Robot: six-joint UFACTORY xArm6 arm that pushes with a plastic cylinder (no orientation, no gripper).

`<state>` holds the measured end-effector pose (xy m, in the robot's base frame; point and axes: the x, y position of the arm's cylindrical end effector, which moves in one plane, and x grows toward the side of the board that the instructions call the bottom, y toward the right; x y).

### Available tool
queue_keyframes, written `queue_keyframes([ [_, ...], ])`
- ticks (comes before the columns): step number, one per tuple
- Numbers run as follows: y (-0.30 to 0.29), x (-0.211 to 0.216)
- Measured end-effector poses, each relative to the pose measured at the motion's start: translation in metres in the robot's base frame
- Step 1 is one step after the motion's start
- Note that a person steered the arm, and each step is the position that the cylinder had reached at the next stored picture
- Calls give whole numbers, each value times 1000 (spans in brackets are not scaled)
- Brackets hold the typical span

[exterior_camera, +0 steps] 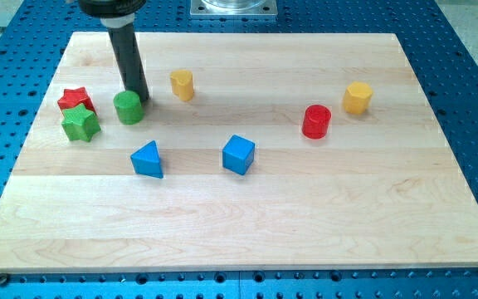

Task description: Move the red circle into the blue cube

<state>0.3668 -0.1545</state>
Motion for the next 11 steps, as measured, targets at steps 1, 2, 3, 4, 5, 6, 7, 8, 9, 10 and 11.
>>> queue_keyframes([
  [1, 22, 17],
  [2, 9, 34],
  [3, 11, 51],
  [4, 74, 47],
  [5, 220, 31],
  [6, 331, -20],
  [7, 309, 20],
  [8, 249, 48],
  [9, 299, 61],
  [10, 311, 81],
  [11, 232, 93],
])
